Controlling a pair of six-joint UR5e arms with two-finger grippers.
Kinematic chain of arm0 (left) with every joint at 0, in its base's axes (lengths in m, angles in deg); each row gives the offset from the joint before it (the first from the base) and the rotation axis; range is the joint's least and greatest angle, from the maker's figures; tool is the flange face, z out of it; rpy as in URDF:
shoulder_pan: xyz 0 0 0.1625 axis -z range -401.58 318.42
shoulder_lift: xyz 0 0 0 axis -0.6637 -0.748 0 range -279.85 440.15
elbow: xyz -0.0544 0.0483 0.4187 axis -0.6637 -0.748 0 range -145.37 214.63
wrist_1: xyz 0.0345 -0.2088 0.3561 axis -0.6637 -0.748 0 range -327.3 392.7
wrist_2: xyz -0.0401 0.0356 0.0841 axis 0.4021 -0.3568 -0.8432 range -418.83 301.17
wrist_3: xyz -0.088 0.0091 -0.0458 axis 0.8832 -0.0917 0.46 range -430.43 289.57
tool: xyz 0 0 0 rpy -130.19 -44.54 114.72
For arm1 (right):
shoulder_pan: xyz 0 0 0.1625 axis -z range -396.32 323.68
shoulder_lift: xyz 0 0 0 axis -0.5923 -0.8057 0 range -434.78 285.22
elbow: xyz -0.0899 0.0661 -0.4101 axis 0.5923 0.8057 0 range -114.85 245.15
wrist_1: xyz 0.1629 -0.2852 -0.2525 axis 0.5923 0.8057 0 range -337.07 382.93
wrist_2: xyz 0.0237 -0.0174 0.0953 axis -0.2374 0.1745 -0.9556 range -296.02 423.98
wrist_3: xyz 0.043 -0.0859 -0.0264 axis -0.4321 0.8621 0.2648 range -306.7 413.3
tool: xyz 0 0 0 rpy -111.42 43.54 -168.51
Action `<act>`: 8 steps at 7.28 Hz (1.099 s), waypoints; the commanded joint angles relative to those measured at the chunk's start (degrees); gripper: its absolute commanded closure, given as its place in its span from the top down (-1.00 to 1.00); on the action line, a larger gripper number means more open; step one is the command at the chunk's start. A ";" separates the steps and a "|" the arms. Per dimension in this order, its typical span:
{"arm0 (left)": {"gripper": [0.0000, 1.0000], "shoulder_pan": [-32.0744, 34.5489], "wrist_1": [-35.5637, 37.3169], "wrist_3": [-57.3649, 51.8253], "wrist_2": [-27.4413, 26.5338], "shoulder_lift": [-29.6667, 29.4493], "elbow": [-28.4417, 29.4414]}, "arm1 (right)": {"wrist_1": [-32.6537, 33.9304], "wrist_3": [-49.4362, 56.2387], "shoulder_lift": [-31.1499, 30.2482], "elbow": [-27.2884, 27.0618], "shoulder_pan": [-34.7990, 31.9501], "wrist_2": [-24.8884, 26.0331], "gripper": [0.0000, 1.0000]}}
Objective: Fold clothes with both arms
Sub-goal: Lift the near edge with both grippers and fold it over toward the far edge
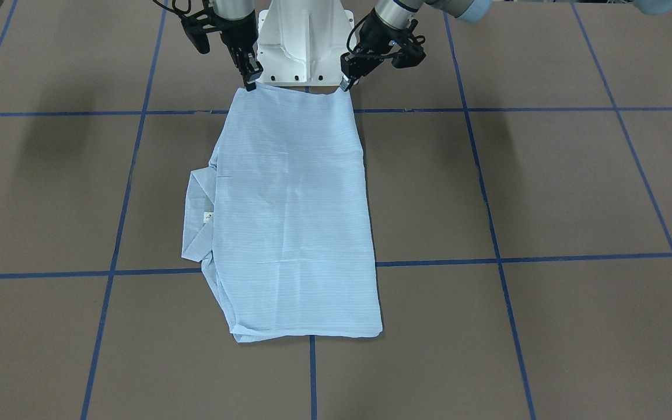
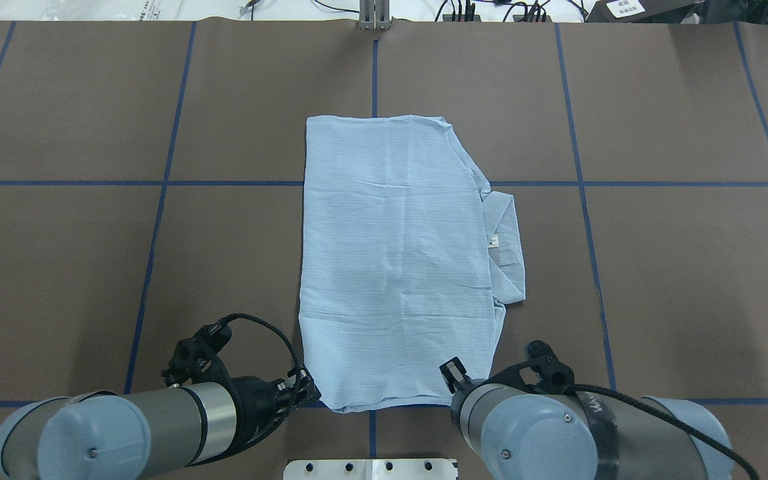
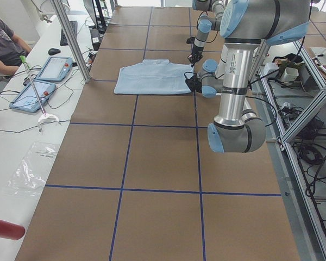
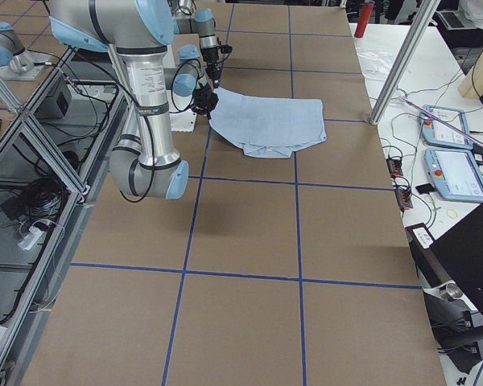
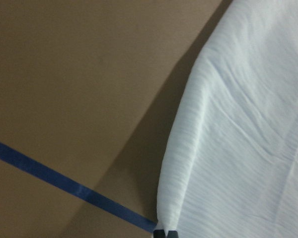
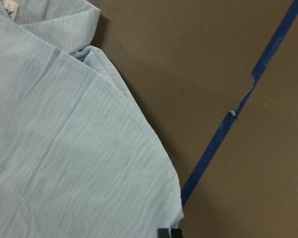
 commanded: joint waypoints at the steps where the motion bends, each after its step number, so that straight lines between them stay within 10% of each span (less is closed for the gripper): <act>1: -1.00 9.76 3.32 -1.15 3.28 -4.65 -3.18 | 2.04 1.12 2.00 -2.60 -5.06 -0.75 -1.00; 4: -1.00 25.80 3.68 -7.82 14.12 -11.61 7.17 | 0.64 12.09 7.43 2.73 -22.16 -10.98 -1.00; 8: -1.00 33.82 -2.96 -13.28 14.12 -19.97 25.44 | -11.71 23.35 18.94 29.39 -34.85 -19.10 -1.00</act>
